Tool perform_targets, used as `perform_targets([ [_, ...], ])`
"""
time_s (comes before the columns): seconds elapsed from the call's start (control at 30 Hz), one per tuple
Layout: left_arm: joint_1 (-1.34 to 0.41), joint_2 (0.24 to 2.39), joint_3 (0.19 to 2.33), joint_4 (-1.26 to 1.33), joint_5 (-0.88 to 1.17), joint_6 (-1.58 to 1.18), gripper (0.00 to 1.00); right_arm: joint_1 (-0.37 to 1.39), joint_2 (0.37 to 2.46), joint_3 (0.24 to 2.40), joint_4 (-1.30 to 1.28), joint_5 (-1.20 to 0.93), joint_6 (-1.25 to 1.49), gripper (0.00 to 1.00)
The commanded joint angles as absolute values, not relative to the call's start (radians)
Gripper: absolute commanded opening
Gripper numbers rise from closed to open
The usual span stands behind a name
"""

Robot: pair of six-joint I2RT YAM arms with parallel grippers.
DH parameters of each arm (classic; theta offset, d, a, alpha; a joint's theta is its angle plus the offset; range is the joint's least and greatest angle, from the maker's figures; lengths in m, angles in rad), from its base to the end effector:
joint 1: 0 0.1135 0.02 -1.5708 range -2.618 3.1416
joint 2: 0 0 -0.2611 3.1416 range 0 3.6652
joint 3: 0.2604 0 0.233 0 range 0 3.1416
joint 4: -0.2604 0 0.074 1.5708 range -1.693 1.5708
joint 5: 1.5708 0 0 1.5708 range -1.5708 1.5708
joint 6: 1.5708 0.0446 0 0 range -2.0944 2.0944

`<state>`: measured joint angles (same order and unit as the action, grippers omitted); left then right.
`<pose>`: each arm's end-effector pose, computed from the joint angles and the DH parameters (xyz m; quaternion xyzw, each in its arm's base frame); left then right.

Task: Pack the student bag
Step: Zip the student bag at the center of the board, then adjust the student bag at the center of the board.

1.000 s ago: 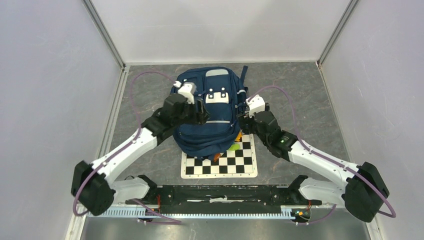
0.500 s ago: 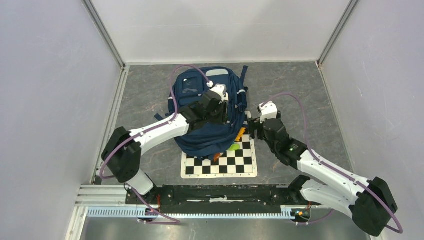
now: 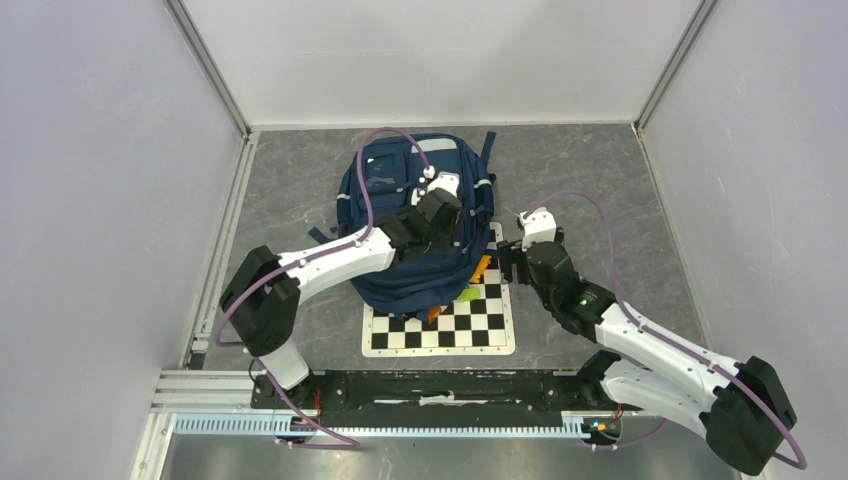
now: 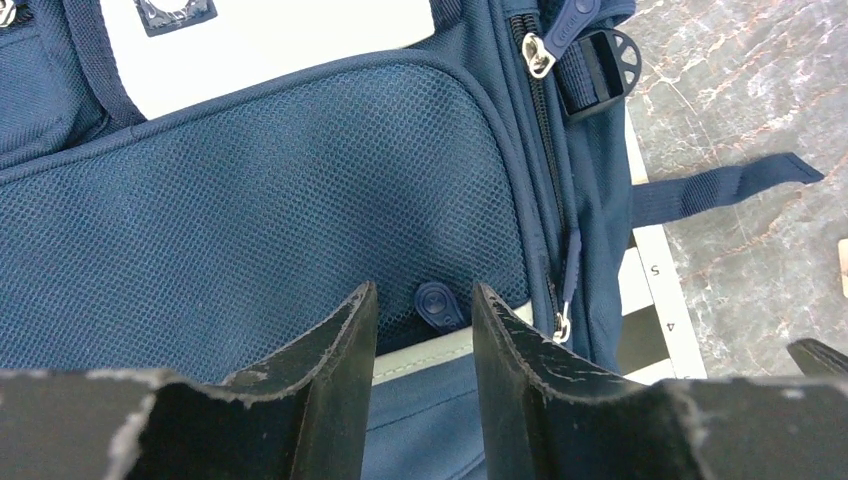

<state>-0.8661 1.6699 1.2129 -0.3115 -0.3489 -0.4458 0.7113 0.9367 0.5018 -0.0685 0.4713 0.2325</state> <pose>0.2433 -0.2626 0.2472 0.1229 0.9008 -0.1079 0.4022 0.1605 0.1116 0.2285 -0.0831 0.8414 0.0458 0.5320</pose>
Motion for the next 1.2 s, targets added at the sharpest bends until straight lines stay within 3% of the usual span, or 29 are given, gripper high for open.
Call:
perform_targets([
  [0.0, -0.87, 1.701, 1.261, -0.319, -0.386, -0.469, 0.45, 0.707, 0.906, 0.491, -0.049, 0.481, 0.244, 0.89],
  [0.2, -0.87, 1.72, 1.257, -0.307, -0.359, -0.502, 0.39, 0.707, 0.894, 0.486, -0.05, 0.478, 0.24, 0.89],
  [0.57, -0.87, 1.63, 1.18, -0.28, -0.41, -0.537, 0.02, 0.706, 0.921, 0.494, -0.017, 0.444, 0.225, 0.89],
  [0.97, -0.848, 1.5, 1.097, -0.261, -0.52, -0.499, 0.02, 0.709, 1.162, 0.631, 0.167, 0.211, 0.278, 0.79],
  [1.17, -0.831, 1.442, 1.05, -0.226, -0.467, -0.518, 0.03, 0.711, 1.286, 0.7, 0.242, 0.185, 0.328, 0.8],
])
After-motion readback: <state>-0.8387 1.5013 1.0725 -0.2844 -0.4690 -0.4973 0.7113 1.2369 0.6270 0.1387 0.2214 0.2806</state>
